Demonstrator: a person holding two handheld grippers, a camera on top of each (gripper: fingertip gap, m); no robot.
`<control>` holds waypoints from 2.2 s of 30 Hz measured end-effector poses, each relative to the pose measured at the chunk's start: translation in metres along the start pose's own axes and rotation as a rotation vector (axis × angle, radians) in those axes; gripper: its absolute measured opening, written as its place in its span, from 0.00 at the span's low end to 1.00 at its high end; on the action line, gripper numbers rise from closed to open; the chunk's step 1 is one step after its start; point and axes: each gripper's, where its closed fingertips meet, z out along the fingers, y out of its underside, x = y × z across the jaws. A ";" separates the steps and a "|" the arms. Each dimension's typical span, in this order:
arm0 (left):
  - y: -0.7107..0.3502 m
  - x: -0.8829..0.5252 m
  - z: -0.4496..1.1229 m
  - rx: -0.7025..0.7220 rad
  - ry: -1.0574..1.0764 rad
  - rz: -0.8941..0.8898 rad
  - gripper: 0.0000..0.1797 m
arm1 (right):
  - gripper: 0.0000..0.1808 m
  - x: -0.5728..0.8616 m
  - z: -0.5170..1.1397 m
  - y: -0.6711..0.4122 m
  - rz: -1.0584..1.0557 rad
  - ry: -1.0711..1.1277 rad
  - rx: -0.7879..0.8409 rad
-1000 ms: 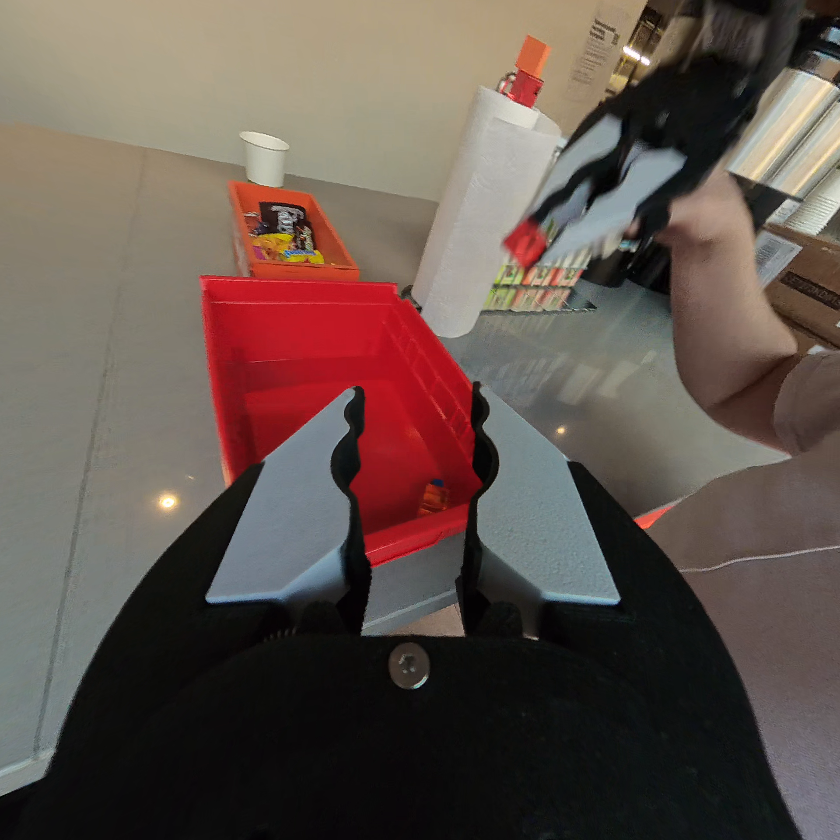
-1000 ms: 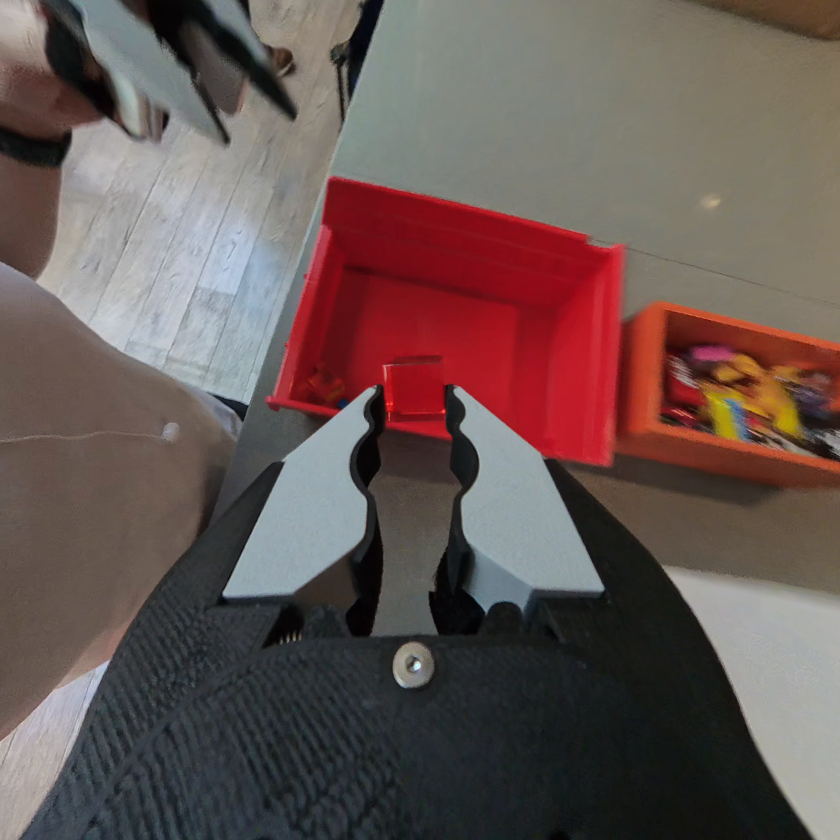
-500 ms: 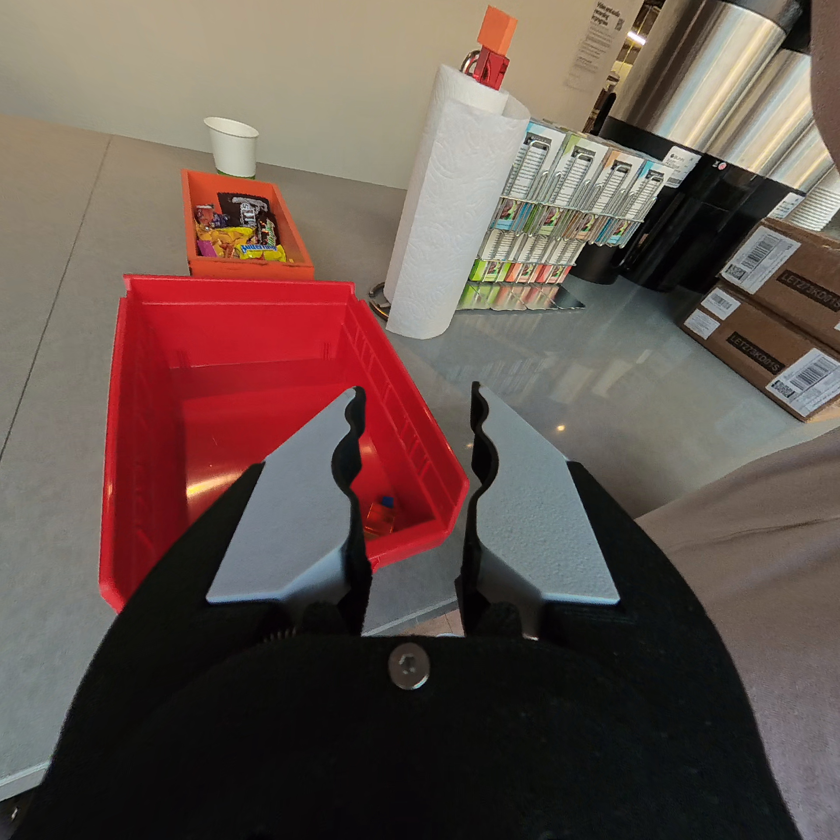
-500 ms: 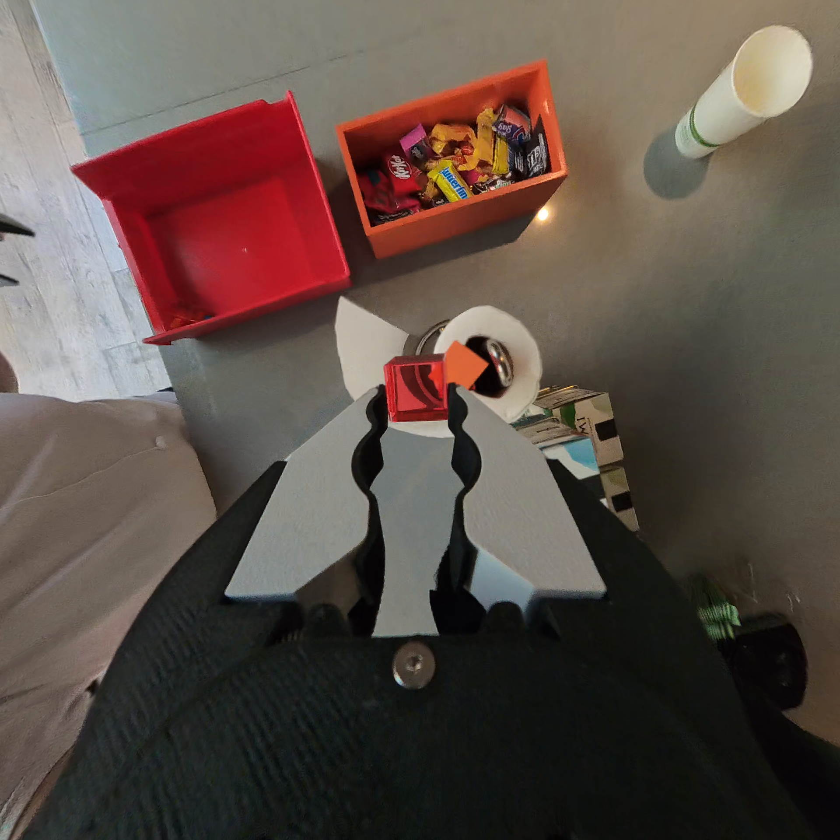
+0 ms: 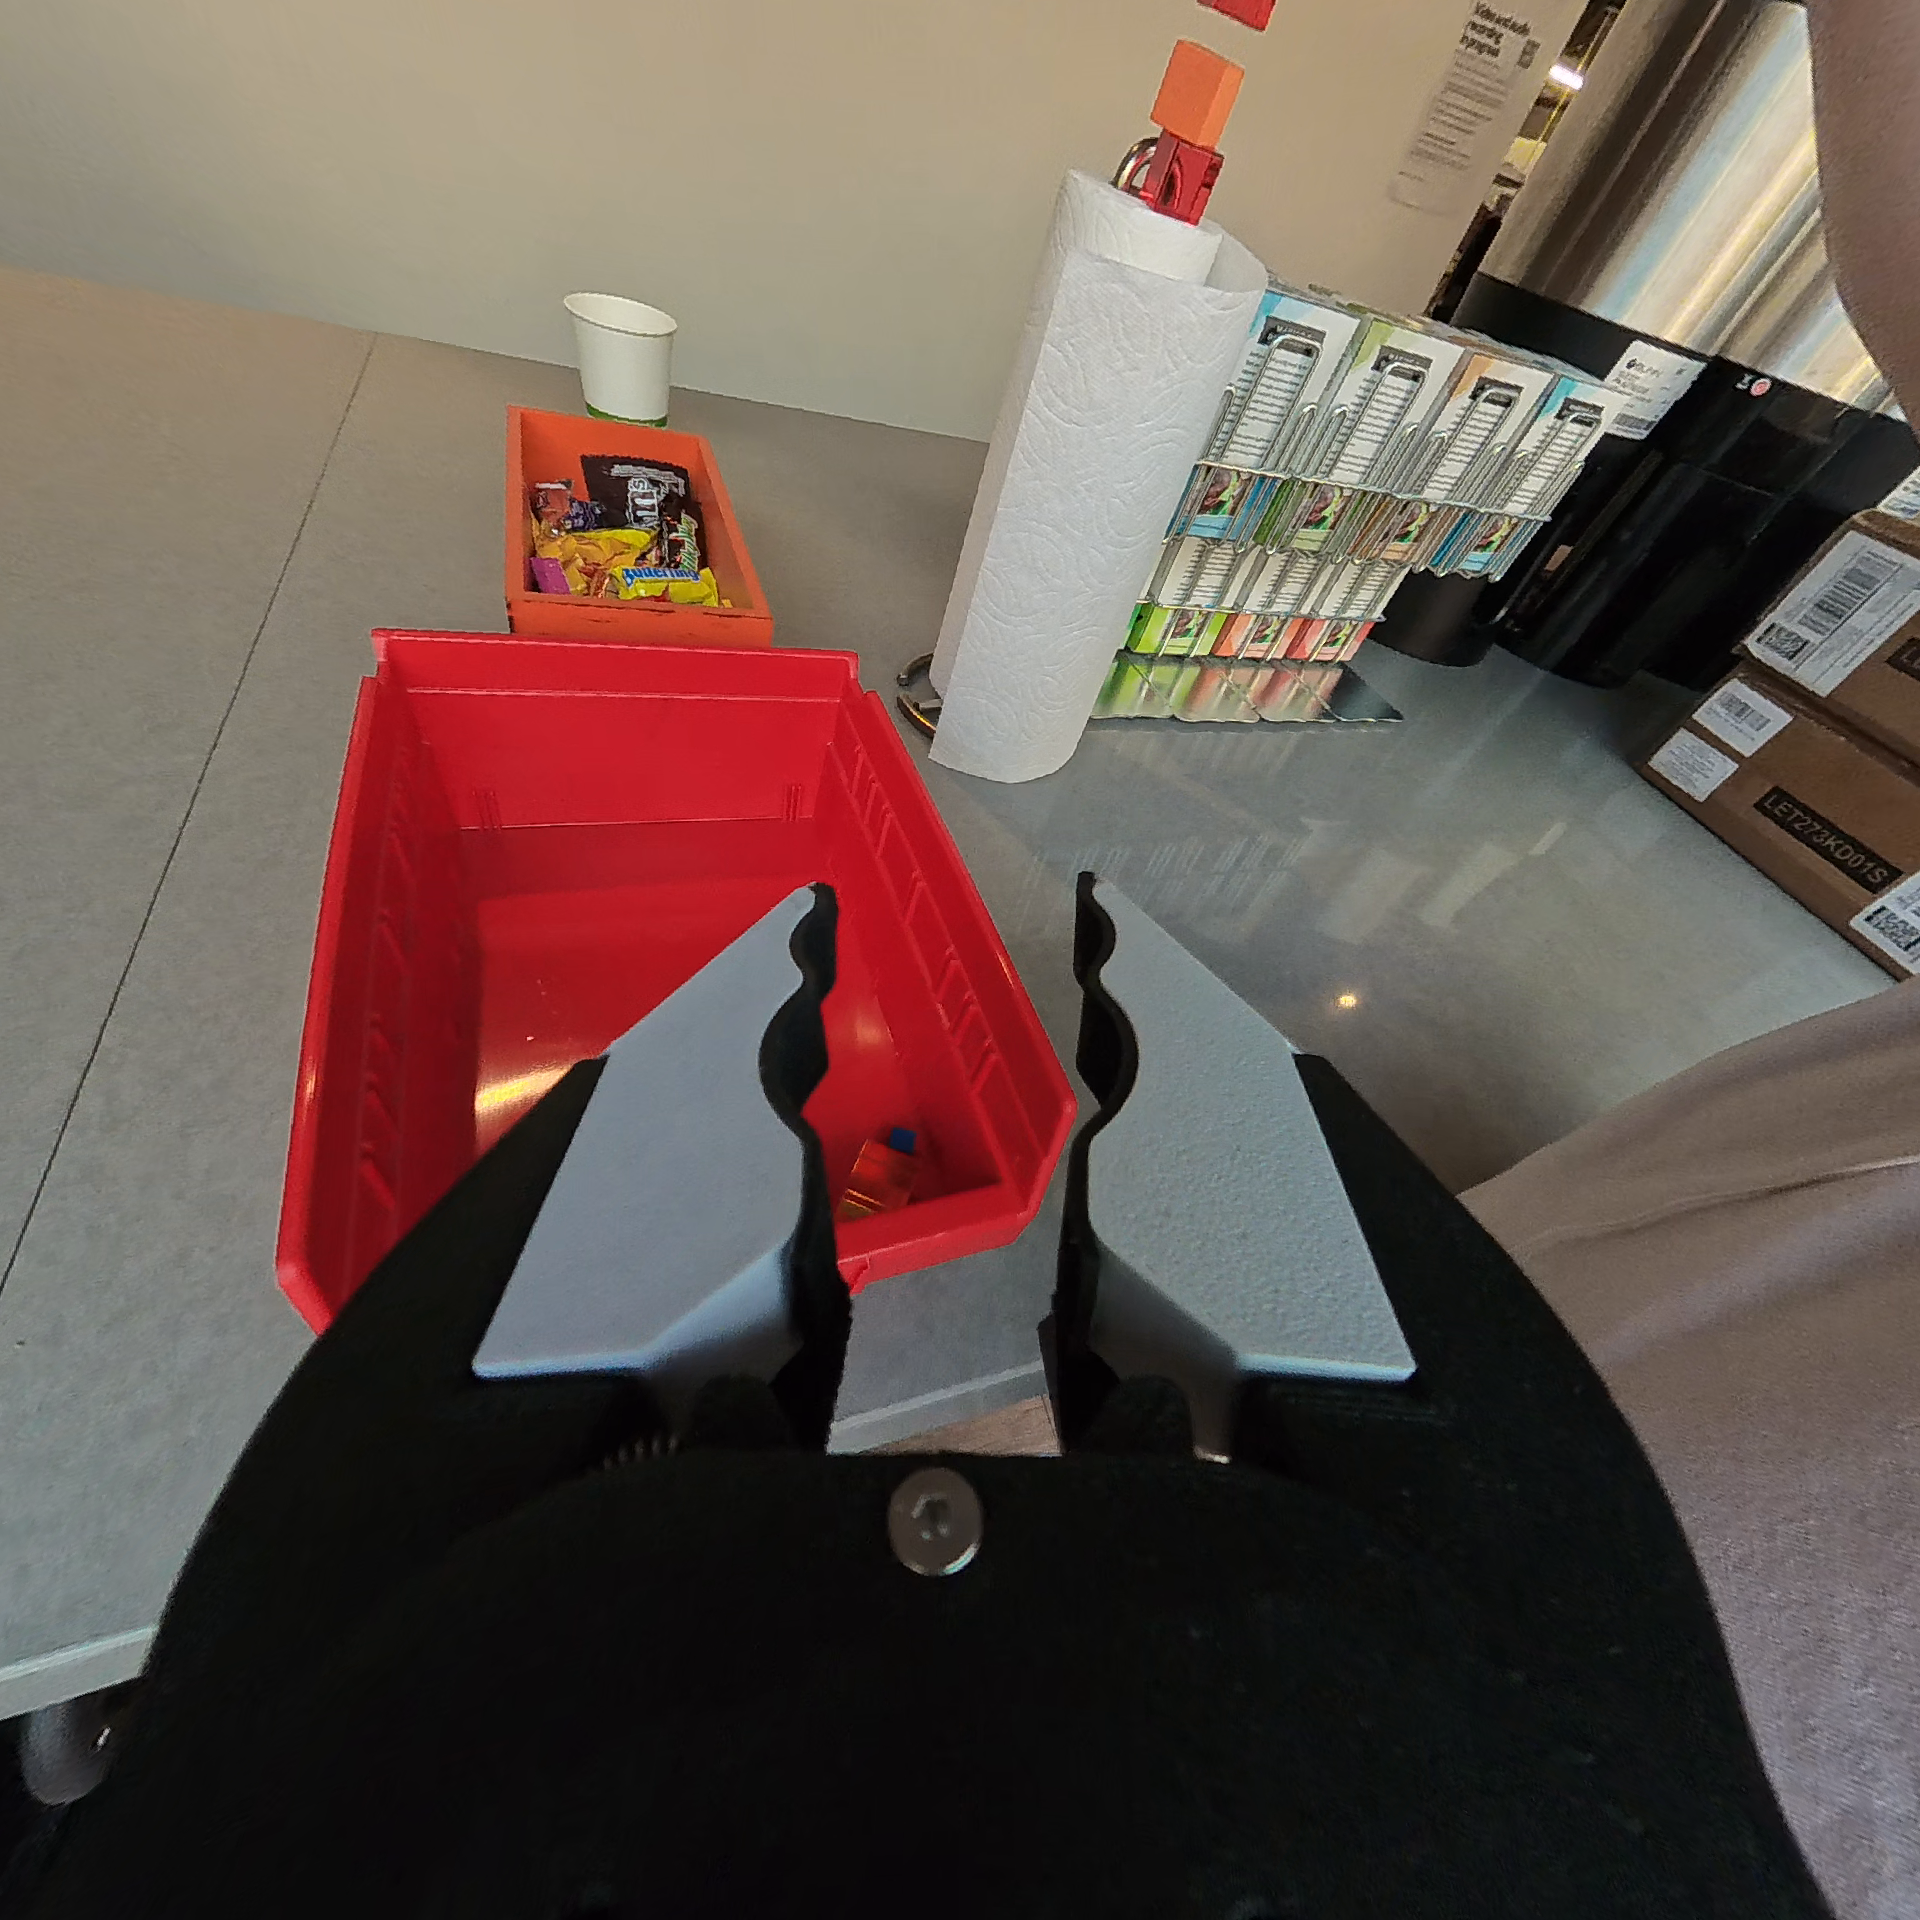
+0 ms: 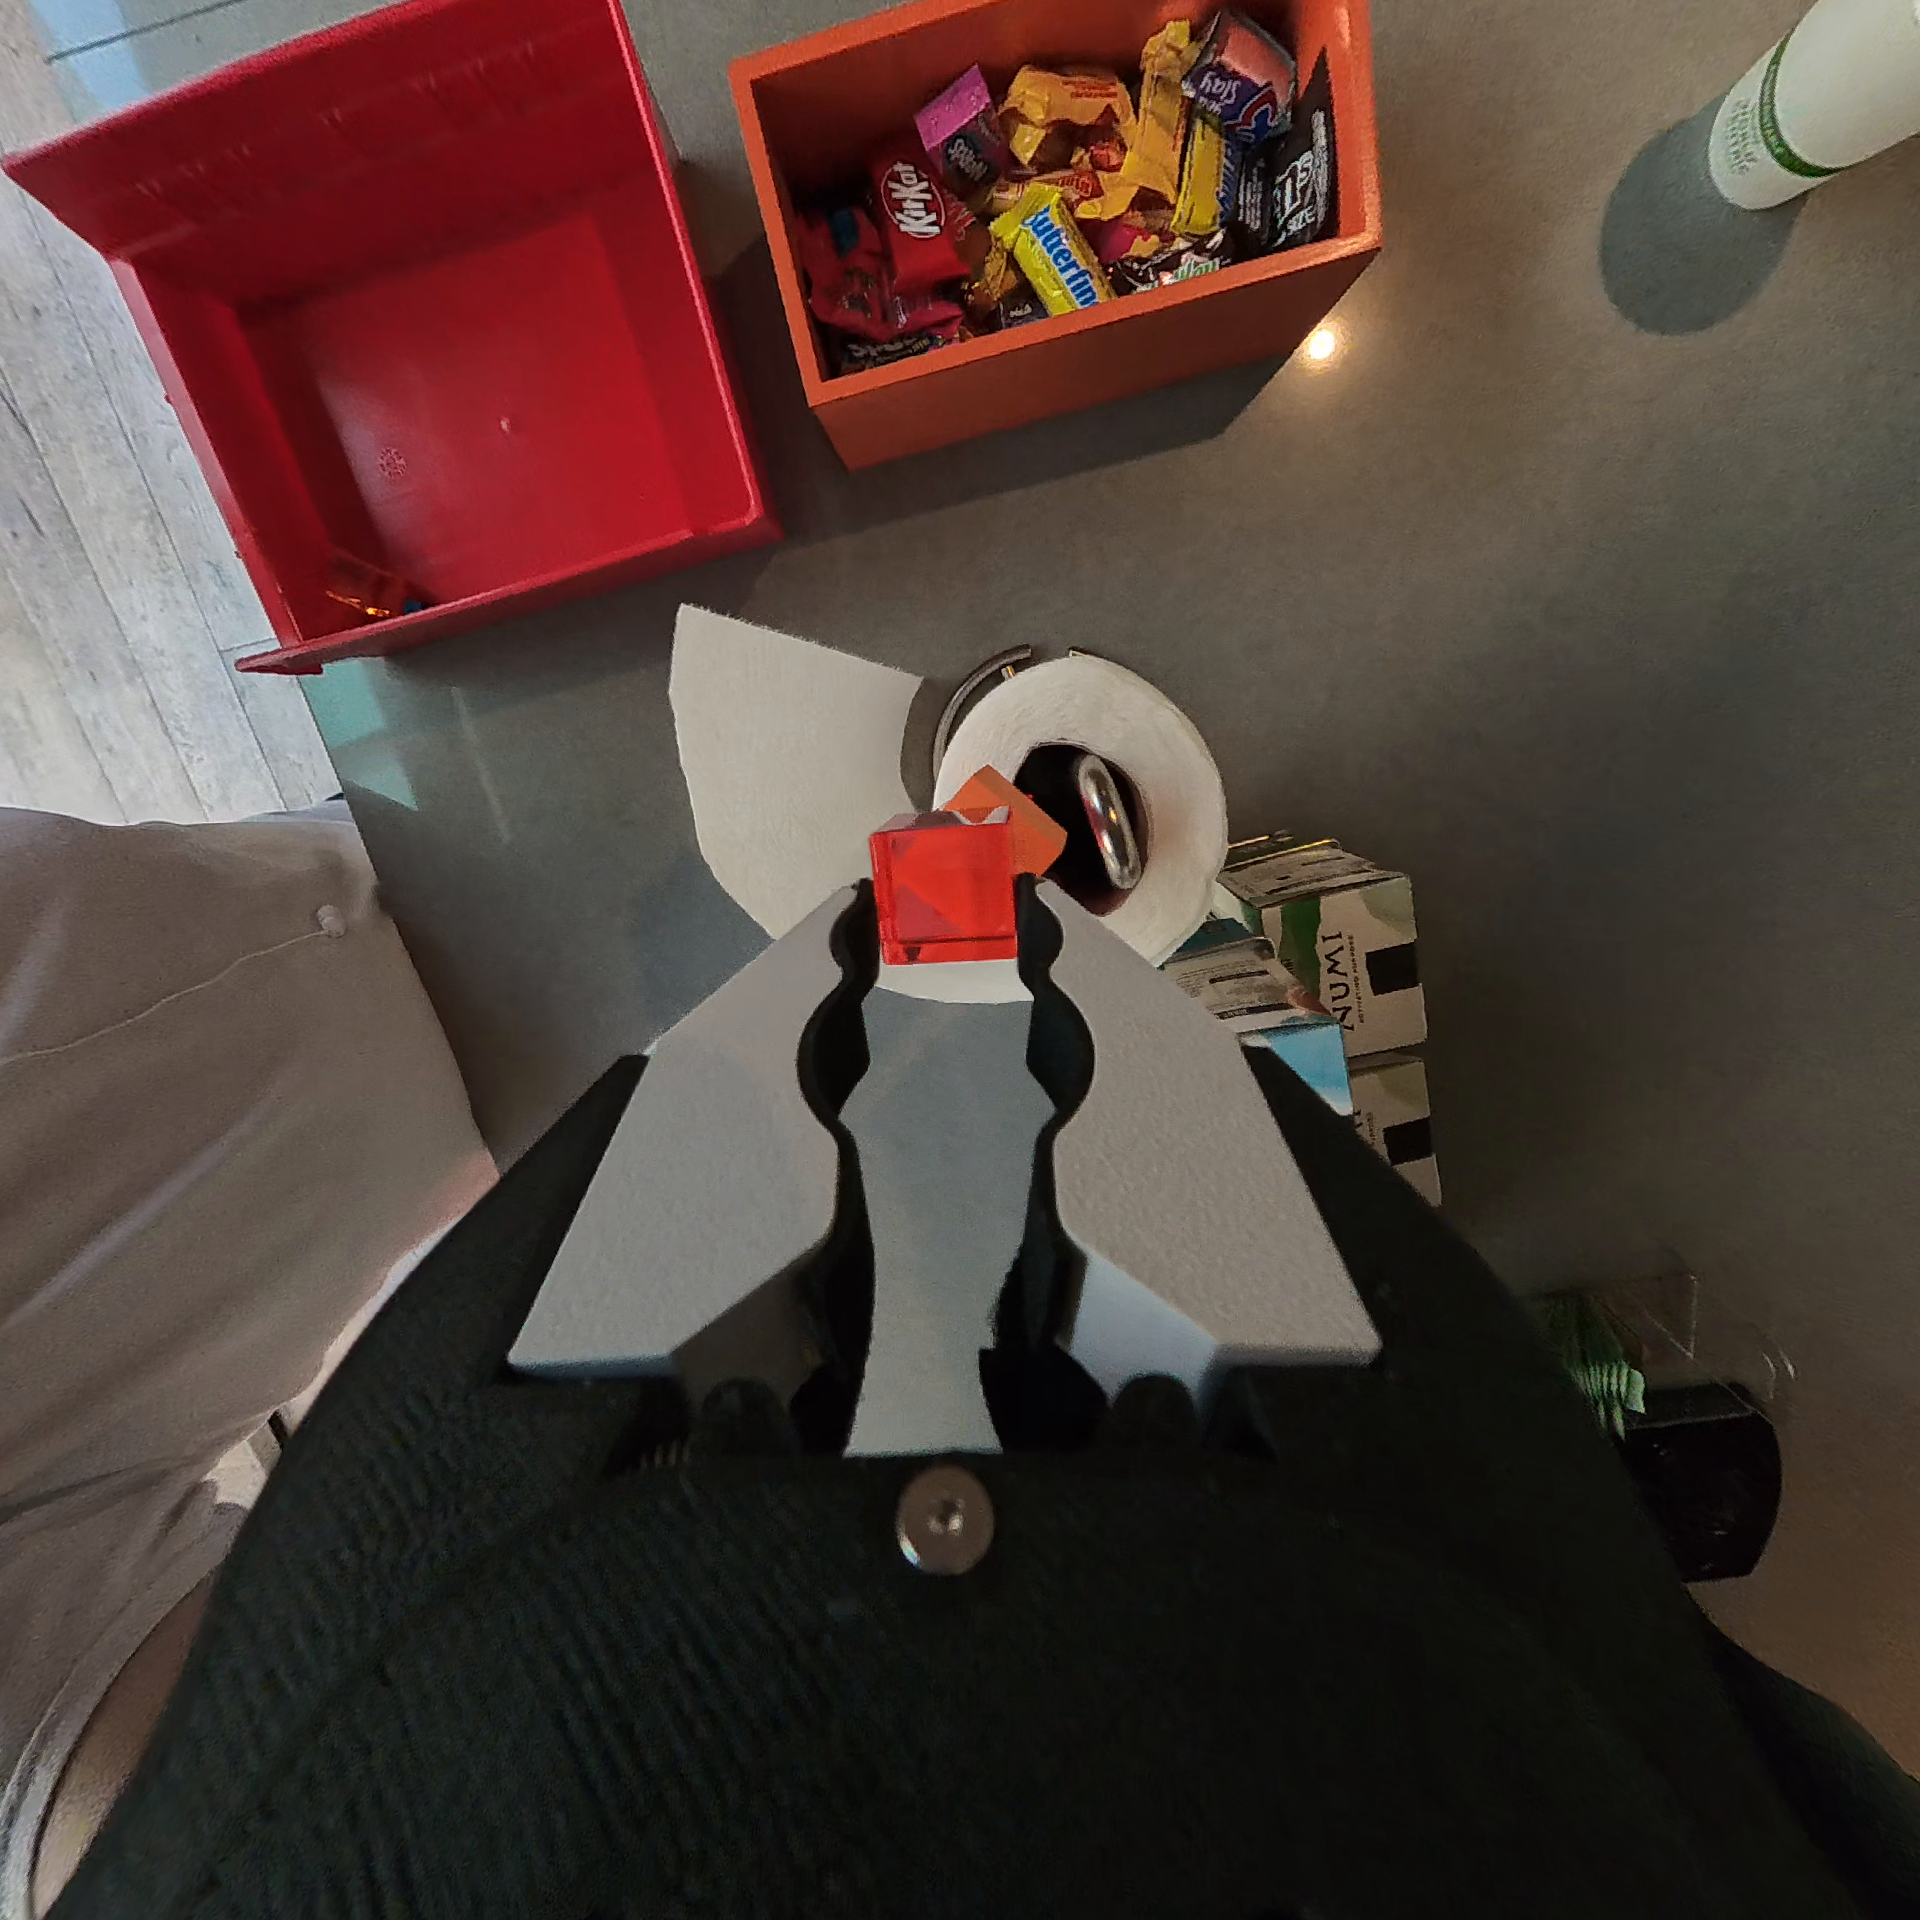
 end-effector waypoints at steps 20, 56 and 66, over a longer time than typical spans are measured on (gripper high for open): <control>0.002 0.002 -0.009 0.003 -0.009 0.001 0.25 | 0.14 0.009 0.007 0.001 -0.014 0.047 -0.001; 0.008 -0.076 -0.021 -0.047 -0.006 0.059 0.26 | 0.21 -0.320 0.200 -0.028 -0.813 -0.154 0.253; 0.000 -0.160 -0.089 -0.074 -0.002 0.121 0.26 | 0.21 -0.335 0.349 -0.011 -0.929 -0.348 -0.375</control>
